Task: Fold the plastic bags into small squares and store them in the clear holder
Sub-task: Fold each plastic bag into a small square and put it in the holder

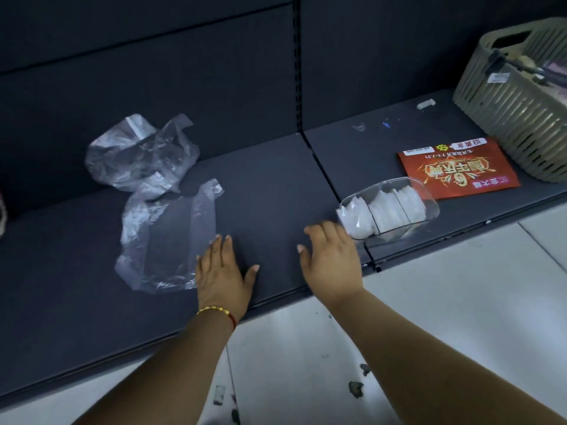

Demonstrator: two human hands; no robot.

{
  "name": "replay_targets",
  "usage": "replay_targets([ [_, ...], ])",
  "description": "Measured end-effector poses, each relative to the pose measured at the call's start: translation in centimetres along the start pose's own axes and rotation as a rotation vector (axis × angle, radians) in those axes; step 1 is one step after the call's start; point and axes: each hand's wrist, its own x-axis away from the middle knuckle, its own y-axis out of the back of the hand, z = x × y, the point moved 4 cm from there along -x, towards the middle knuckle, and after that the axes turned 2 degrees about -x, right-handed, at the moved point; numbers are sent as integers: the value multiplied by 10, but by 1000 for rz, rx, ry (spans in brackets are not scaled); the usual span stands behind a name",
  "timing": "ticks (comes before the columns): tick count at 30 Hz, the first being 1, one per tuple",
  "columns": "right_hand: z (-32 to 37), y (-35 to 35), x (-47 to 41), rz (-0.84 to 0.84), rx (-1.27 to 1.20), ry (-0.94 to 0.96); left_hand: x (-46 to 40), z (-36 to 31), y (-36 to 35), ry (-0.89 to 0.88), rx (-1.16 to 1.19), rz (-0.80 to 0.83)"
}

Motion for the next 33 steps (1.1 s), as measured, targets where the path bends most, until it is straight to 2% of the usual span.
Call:
replay_targets([
  [3, 17, -37, 18, 455, 1, -16, 4, 41, 6, 156, 72, 26],
  [4, 19, -45, 23, 556, 8, -22, 3, 49, 7, 182, 79, 21],
  [6, 24, -55, 28, 682, 48, -23, 0, 59, 10, 218, 142, -8],
  [9, 23, -59, 28, 764, 73, -29, -4, 68, 12, 279, 313, -50],
  [12, 20, -57, 26, 806, 76, -26, -10, 72, 20, 304, 314, -29],
  [17, 28, -46, 29, 859, 48, -82, -12, 65, 37, 233, 288, 190],
  [21, 40, -19, 30, 753, -207, -262, -1, 39, 72, 283, 739, 314],
  [25, 53, 28, 22, 617, -595, -423, 15, 9, 143, 214, 1156, 427],
  [29, 65, 81, 19, 585, -900, -453, 49, -8, 220, 140, 1499, 590],
  [33, 84, 122, 20, 644, -1088, -363, 89, -18, 274, 38, 1616, 693],
])
